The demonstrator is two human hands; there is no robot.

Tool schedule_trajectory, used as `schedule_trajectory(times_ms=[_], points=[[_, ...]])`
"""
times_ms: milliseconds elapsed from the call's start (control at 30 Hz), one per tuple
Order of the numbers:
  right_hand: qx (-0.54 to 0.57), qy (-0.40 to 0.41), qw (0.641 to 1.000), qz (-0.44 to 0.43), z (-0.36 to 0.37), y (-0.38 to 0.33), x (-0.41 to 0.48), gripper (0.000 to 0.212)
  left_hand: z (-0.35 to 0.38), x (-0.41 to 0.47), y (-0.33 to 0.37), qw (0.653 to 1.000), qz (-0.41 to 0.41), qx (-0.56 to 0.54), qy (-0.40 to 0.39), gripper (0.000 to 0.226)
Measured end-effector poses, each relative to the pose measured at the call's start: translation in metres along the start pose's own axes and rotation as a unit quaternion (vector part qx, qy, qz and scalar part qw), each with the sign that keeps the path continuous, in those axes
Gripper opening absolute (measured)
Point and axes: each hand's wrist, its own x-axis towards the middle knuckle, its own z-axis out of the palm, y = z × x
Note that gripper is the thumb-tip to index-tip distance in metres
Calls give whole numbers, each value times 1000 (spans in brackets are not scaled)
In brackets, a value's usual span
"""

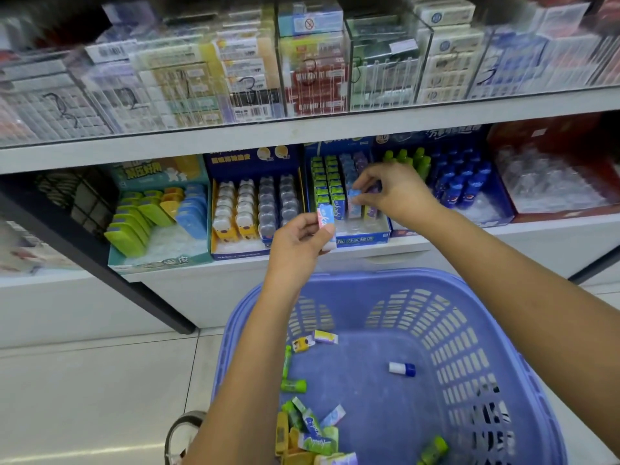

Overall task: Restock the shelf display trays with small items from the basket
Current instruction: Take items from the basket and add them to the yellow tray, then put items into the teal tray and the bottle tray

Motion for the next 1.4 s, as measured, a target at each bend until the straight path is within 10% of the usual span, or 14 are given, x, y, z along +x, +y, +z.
schedule_trajectory(times_ms=[267, 567, 733, 900, 1400], points=[[-155, 29, 987, -40, 2, -2, -9, 26, 3, 0, 2, 999, 23, 39, 27, 21], [252, -74, 964, -27, -28, -42, -40, 14, 15, -11, 17, 992, 115, -9, 48, 20], [156, 38, 986, -41, -20, -32, -34, 15, 19, -12, 8, 974, 140, 175, 20, 30], [65, 75, 995, -32, -4, -8, -31, 16, 21, -15, -18, 864, 159, 475, -58, 50], [-39, 92, 988, -115, 14, 2, -25, 17, 12, -8, -22, 859, 175, 475, -79, 51]])
